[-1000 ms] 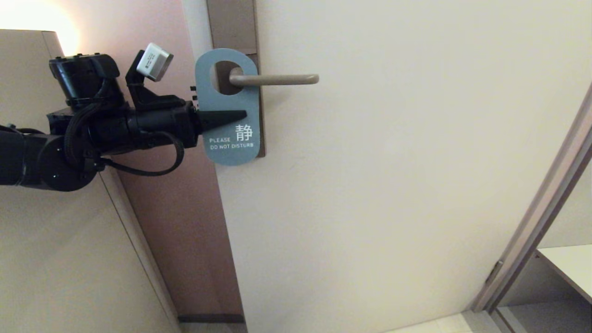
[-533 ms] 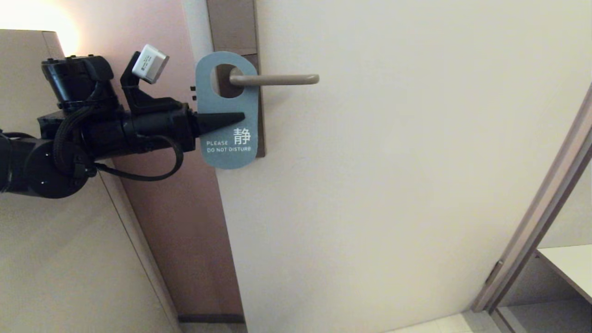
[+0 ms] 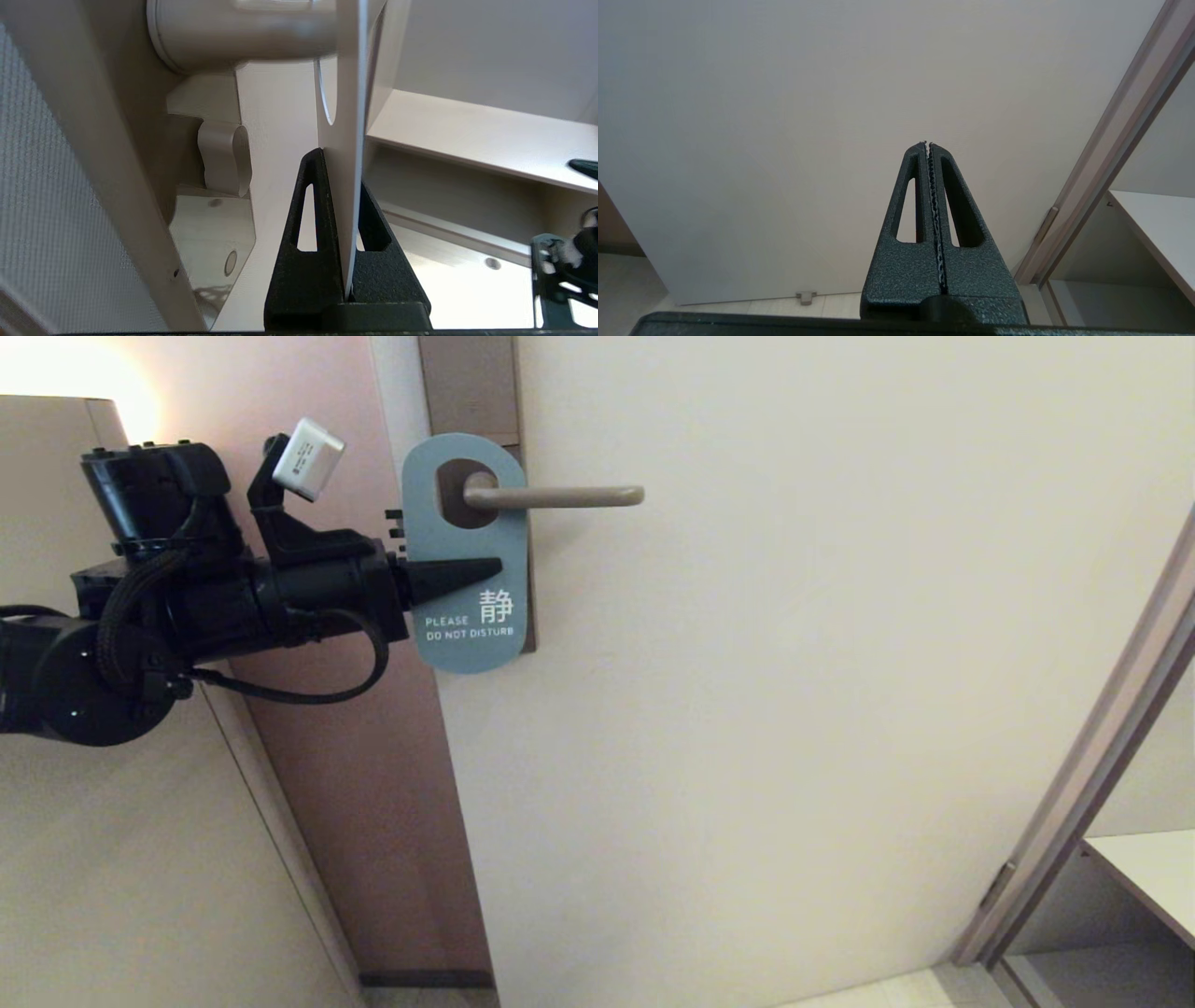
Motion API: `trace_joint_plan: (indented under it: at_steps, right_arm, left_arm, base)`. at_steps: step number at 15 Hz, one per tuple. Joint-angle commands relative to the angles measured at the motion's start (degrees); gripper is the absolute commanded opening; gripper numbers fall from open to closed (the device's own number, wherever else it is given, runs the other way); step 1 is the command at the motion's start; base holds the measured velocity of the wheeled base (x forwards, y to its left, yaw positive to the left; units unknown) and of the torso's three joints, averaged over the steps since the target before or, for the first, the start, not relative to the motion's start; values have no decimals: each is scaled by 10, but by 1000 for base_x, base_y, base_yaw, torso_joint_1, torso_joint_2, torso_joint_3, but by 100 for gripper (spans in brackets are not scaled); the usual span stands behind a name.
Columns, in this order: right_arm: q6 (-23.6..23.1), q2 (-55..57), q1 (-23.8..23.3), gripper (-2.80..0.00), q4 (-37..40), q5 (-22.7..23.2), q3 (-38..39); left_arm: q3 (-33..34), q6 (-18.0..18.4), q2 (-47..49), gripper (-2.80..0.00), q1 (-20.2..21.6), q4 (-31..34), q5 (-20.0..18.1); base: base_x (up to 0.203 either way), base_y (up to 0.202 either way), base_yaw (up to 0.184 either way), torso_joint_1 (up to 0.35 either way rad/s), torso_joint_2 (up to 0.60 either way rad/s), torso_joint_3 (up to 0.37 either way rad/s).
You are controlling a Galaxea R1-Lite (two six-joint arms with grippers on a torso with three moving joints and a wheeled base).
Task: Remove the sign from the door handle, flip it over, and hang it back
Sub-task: Take down the sign
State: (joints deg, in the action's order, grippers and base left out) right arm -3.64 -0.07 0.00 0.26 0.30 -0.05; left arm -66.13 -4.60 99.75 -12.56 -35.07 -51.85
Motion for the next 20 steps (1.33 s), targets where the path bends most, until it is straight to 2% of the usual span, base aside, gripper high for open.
trace_joint_plan:
  at_steps: [1,13,17,20]
  right_arm:
    - [0,1,0,-280,0,0,0]
    - [0,1,0,-280,0,0,0]
    - [0,1,0,-280,0,0,0]
    - [0,1,0,-280,0,0,0]
  left_arm:
    - [7,4,-8,-280,-4,2,6]
    - [43,37,-36,-280,-53,6,154]
    - [53,38,-49,-280,-73,6,193]
    - [57,38,-53,-280,-96,6,236]
  base:
    - [0,0,0,0,0,0]
    - [0,0,0,0,0,0]
    - [0,0,0,0,0,0]
    - [0,0,0,0,0,0]
